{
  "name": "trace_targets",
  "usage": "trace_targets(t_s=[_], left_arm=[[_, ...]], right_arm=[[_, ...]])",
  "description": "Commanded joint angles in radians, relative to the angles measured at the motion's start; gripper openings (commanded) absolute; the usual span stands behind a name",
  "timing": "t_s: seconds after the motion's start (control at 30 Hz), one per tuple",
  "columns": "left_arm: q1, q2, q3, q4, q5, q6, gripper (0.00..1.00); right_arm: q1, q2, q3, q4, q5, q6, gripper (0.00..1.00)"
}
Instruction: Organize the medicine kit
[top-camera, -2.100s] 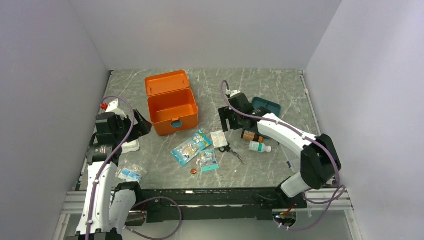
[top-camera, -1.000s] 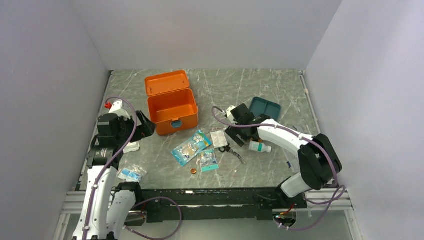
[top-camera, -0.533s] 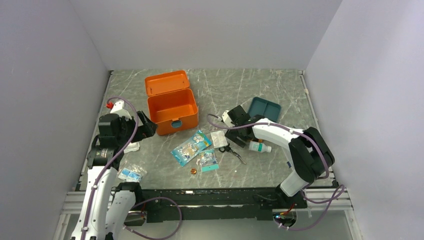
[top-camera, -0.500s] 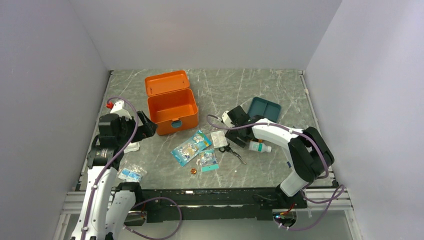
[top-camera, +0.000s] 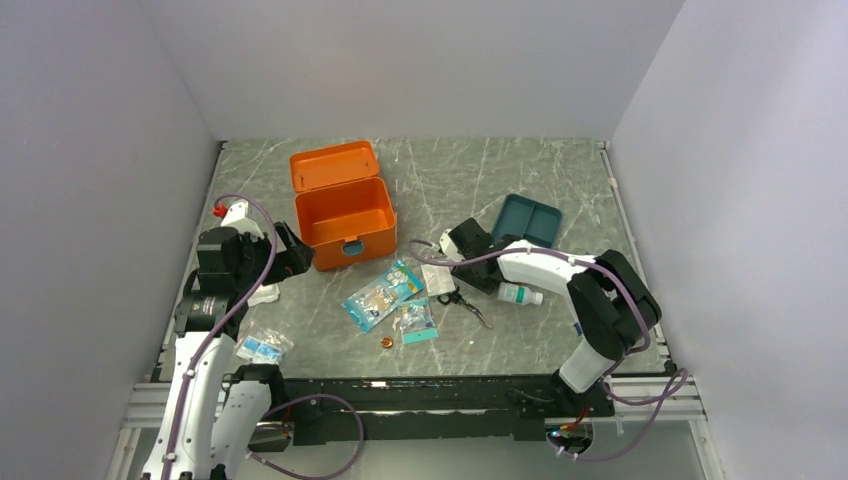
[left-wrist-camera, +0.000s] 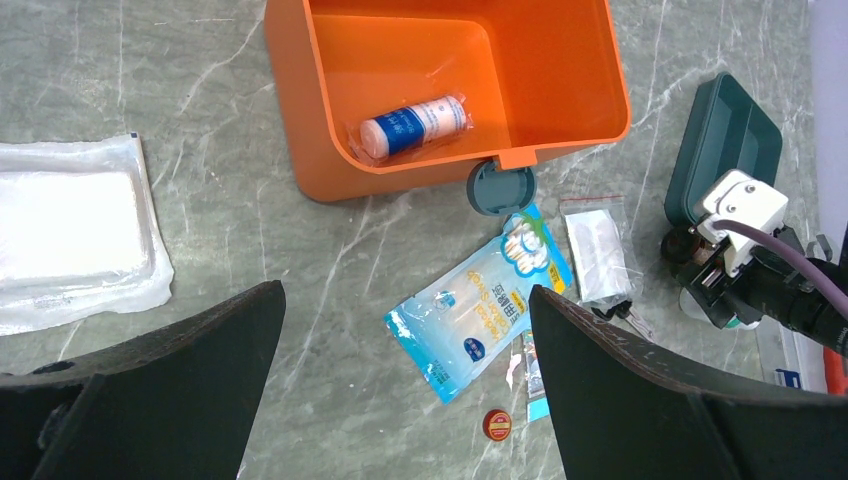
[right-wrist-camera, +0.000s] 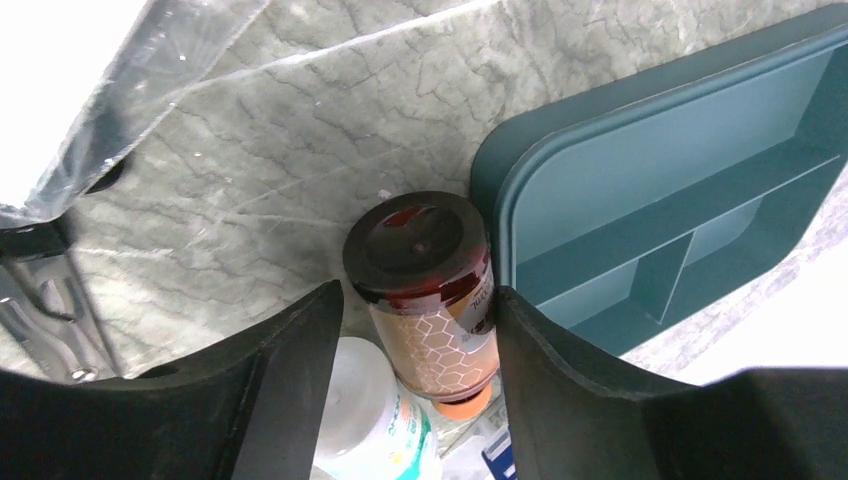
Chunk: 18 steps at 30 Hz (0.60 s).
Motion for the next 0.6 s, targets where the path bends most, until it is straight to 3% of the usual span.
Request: trace_targets(t_s=[0.0,0.33,0.57], left_arm=[[-0.004,0.0,0.023,0.014,-0.008,0.015,0.99],[-0.006,-0.004,0.023,0.015,-0.01,0.016,0.99],[-0.006,-0.007,0.023,0.012,-0.017,0.016,0.99]], right_arm=[[0.002,0.02,-0.005,0.008,0.045,-0.007,0.58],[0.015,-0.022,0.001,0.0,0.059,0.02,0.29],[0.023,-0.115,0.031,0.013,0.028,0.075,0.23]])
